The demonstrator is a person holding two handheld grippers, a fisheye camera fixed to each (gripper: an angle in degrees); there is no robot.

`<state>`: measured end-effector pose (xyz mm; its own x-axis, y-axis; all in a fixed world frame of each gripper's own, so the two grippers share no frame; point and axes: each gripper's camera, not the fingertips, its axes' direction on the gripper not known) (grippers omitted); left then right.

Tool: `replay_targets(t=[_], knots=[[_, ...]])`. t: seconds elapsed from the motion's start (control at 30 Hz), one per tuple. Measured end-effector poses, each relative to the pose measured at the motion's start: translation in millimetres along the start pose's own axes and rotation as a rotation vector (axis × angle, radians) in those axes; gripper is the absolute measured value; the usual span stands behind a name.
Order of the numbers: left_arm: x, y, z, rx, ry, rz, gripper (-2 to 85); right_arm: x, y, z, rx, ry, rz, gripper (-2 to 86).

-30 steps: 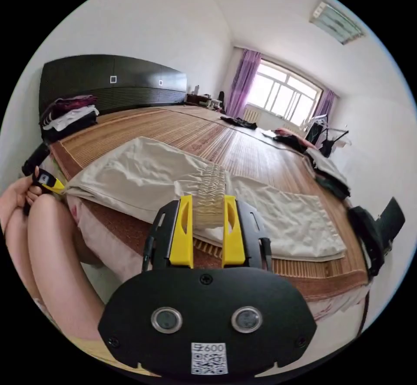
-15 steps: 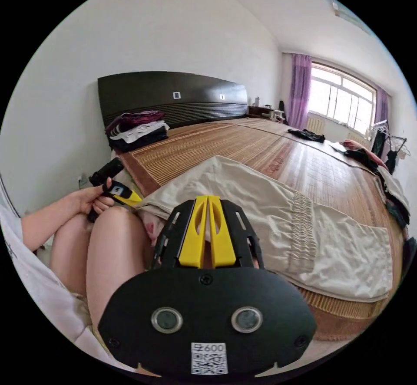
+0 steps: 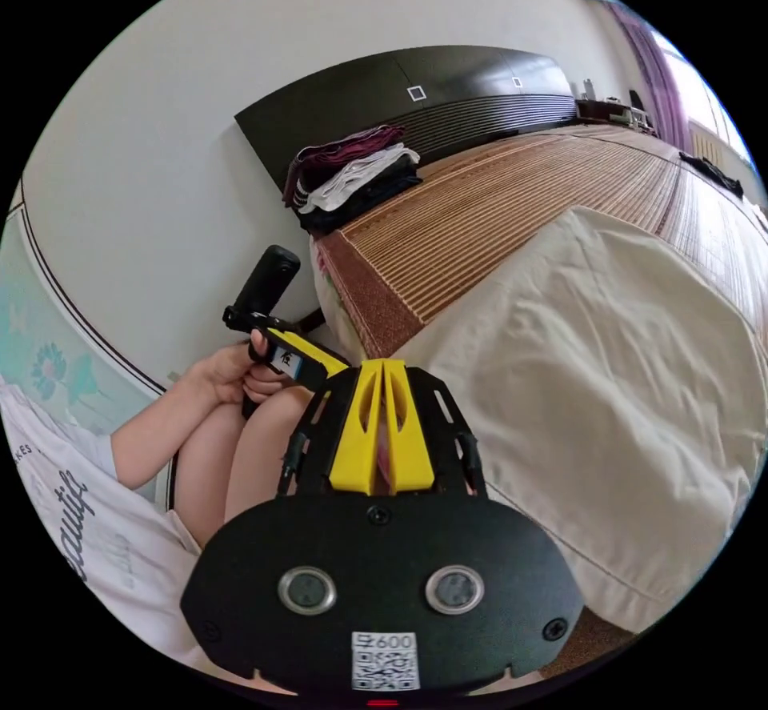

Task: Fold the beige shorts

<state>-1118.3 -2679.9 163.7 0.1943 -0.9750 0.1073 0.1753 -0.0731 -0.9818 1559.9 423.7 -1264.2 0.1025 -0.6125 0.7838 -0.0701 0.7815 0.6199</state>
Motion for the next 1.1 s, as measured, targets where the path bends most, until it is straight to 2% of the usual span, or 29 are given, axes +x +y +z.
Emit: replay_targets(t=[0.13,0.27,0.33,0.37,0.4,0.43,0.5,0.57,0.67,0.73,0.93,1.03,1.1], knots=[[3,1,-7,0.003,0.011,-0.006,2.3,-34,56,0,0.069,0.024,-0.035,-0.8],[-5,3,-24,0.049,0.124,-0.04,2.4,-128,148,-38,0.245,0.213,-0.26,-0.7],[-7,5,-30,0.069,0.169,-0.052,2.4,-187,191,-57,0.291,0.32,-0.413,-0.5],[-9,4,-33,0.068,0.18,-0.058,2.4,-230,224,-59,0.305,0.402,-0.566,-0.1],[-10,3,-36,0.065,0.191,-0.063,2.4,-269,254,-46,0.259,0.51,-0.716,0.5],[-11,2,-37,0.065,0.202,-0.068,2.4,-286,267,-36,0.231,0.576,-0.777,1.0],[-15,-1,-43,0.075,0.268,-0.088,2.5,-328,319,23,0.105,0.807,-0.987,4.9],[-16,-3,-47,0.083,0.298,-0.09,2.6,-343,348,58,0.06,0.885,-1.053,7.4],[-10,-5,-56,0.087,0.292,-0.075,2.7,-363,370,80,0.037,0.821,-1.006,8.9],[-9,-6,-60,0.09,0.288,-0.072,2.8,-368,376,94,0.04,0.873,-0.942,8.2],[-7,-12,-72,0.088,0.292,-0.062,3.8,-363,428,143,-0.069,0.999,-0.969,1.2],[-9,-14,-80,0.099,0.294,-0.062,7.2,-369,452,145,-0.074,1.015,-0.946,-0.2],[-20,-8,-93,0.147,0.244,-0.136,11.7,-371,476,143,-0.058,1.031,-0.948,-0.5]])
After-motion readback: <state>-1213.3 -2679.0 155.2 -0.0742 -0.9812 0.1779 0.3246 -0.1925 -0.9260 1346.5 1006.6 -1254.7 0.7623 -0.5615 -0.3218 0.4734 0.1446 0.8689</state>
